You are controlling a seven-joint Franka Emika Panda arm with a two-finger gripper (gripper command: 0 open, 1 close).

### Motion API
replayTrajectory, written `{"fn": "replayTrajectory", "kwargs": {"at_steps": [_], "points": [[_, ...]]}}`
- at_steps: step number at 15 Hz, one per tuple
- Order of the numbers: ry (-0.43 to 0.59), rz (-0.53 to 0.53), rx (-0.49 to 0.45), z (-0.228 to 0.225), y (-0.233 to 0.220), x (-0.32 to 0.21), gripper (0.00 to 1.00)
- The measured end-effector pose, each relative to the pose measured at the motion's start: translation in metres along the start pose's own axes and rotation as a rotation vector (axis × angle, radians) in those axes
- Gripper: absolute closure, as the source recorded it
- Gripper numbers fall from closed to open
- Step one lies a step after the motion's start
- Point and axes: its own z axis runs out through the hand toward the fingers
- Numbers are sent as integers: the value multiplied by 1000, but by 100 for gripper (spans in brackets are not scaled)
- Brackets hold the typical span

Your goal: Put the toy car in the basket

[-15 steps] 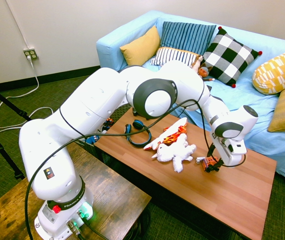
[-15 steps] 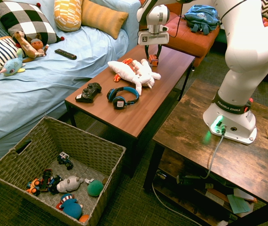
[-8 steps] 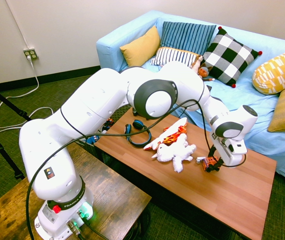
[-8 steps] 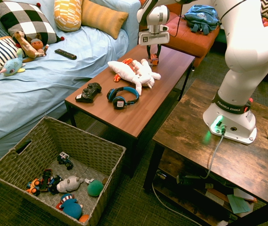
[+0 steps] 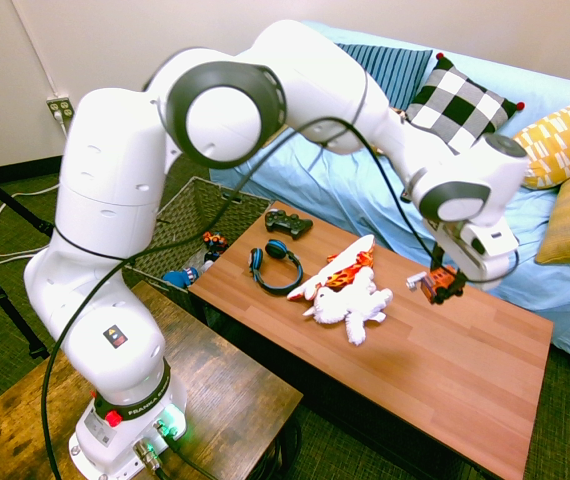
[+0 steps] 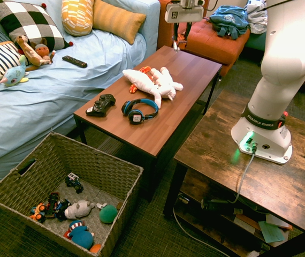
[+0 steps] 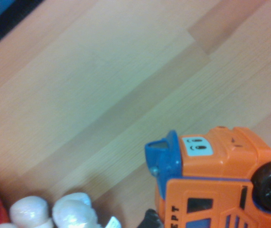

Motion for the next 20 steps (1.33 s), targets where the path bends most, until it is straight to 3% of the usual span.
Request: {"fn": "replayTrajectory", "kwargs": {"at_steps": [3, 7, 10, 13, 14, 17, 20], "points": [[117, -157, -76, -31, -34, -106, 100], [254, -350, -228, -4, -49, -294, 100], [302, -482, -279, 16, -28, -473, 100], [262, -648, -297, 44, 10, -642, 100], [267, -674, -298, 54, 3, -663, 100], [234, -705, -306, 77, -59, -657, 100], [189, -787, -349, 103, -72, -683, 100]]}}
